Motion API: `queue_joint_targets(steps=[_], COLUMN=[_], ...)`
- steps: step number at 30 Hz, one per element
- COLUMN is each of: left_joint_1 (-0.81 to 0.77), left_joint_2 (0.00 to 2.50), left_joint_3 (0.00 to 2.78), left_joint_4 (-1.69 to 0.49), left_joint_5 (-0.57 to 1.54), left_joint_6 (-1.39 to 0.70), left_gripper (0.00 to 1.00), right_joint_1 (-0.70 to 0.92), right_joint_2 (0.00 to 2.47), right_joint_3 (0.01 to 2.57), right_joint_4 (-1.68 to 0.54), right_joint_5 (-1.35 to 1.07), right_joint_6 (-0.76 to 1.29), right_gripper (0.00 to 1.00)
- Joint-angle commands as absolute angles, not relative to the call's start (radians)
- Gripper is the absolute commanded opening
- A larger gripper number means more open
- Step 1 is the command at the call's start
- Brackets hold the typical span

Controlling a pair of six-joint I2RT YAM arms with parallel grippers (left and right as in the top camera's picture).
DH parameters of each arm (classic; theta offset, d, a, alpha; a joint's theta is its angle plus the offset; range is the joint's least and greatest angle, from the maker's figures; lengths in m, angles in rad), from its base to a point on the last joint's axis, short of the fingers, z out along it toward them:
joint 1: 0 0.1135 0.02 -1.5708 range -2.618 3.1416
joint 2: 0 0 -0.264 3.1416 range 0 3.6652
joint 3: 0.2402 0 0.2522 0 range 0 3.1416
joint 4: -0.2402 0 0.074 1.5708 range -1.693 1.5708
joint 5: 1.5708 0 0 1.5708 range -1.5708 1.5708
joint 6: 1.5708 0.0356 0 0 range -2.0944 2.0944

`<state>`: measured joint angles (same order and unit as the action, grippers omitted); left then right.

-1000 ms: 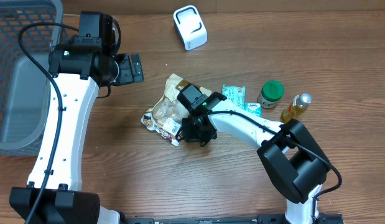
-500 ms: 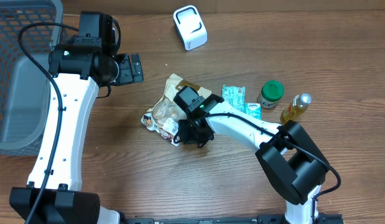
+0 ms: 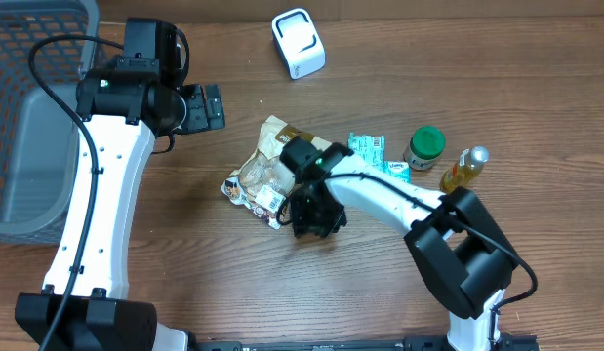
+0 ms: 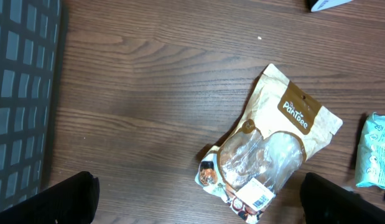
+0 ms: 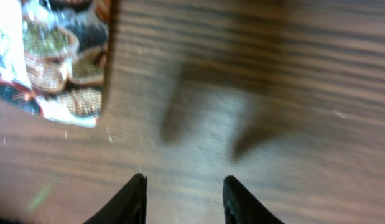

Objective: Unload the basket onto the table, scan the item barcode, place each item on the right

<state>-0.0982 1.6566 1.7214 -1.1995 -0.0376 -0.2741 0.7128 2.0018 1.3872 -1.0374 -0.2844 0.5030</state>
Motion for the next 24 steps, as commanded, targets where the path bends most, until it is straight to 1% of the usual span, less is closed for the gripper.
queue_joint_targets(steps=[1, 5, 7, 9, 14, 24], left_joint_1=[-0.104, -0.103, -0.103, -0.104, -0.104, -0.105], left_joint_2=[1.664, 1.664, 1.664, 1.664, 1.664, 1.664], left_joint_3=[1.721, 1.721, 1.721, 1.721, 1.721, 1.721], left_joint_4=[-1.200, -1.200, -1.200, -1.199, -1.200, -1.200], left_joint_5=[-0.033, -0.033, -0.033, -0.033, -0.033, -0.033], left_joint_6=[-0.266, -0.266, -0.266, -0.266, -0.266, -0.266], left_gripper=[1.00, 0.99, 1.00, 1.00, 1.00, 1.00], right_joint_1=[0.673, 0.648, 0.636, 0.627, 0.626, 0.626], right_joint_2=[1.971, 1.971, 1.972, 1.975, 1.975, 1.976], right_joint_3=[1.505, 1.559, 1.559, 1.559, 1.559, 1.559], right_joint_4=[-1.086, -1.098, -1.066, -1.037, -1.022, -1.022], right_joint_5=[-0.319, -0.316, -0.298, -0.223, -0.172, -0.144], right_joint_6=[0.384, 0.314, 0.297, 0.298, 0.298, 0.298], right_gripper=[0.46, 0.65, 0.70, 0.75, 0.83, 0.86])
